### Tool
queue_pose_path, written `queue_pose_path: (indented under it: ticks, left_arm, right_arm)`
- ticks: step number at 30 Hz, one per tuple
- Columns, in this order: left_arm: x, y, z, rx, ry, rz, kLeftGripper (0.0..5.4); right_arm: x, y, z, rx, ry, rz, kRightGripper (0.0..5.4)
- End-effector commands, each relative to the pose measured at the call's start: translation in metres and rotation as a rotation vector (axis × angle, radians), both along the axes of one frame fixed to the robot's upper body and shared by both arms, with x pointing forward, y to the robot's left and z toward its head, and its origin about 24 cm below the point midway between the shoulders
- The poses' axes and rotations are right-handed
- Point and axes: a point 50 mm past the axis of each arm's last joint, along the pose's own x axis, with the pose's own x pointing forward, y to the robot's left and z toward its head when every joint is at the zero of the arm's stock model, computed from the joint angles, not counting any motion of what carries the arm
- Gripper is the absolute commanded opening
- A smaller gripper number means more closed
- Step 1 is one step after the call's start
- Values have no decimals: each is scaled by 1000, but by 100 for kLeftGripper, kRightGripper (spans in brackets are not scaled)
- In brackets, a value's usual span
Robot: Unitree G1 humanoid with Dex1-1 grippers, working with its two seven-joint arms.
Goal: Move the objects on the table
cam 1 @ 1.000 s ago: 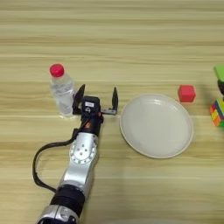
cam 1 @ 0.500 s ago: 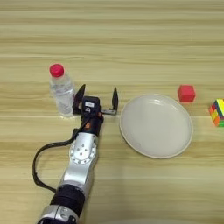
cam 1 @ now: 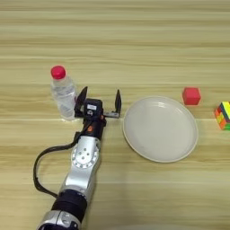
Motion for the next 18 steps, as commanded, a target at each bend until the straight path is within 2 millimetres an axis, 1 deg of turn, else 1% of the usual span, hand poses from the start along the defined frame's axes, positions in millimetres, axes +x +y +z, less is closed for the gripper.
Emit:
queue_pose_path:
  ticks: [1, 2, 3, 7, 10, 11, 12, 18]
  left_arm:
    - [1, -5, 2, -14, -6, -7, 540]
    - [2, -5, 2, -14, -6, -7, 540]
    - [2, -5, 2, -14, -7, -6, 540]
    - [2, -5, 2, -13, -7, -7, 540]
    - [2, -5, 2, -13, -7, -8, 540]
    - [2, -5, 2, -13, -6, -8, 540]
    - [2, -5, 2, -13, -6, -9, 540]
    - [2, -7, 2, -13, -3, -12, 540]
  right_arm:
    - [2, 0, 0, -29, 7, 7, 140]
    - [3, 1, 0, -32, 6, 9, 140]
    - [3, 1, 0, -32, 5, 10, 169]
    - [5, 4, 1, -23, -12, 21, 211]
    - [6, 6, 8, -11, -56, 25, 239]
    - [6, 6, 10, -8, -67, 25, 258]
    - [7, 6, 12, -8, -79, 20, 267]
    - [6, 1, 22, -33, -128, -21, 322]
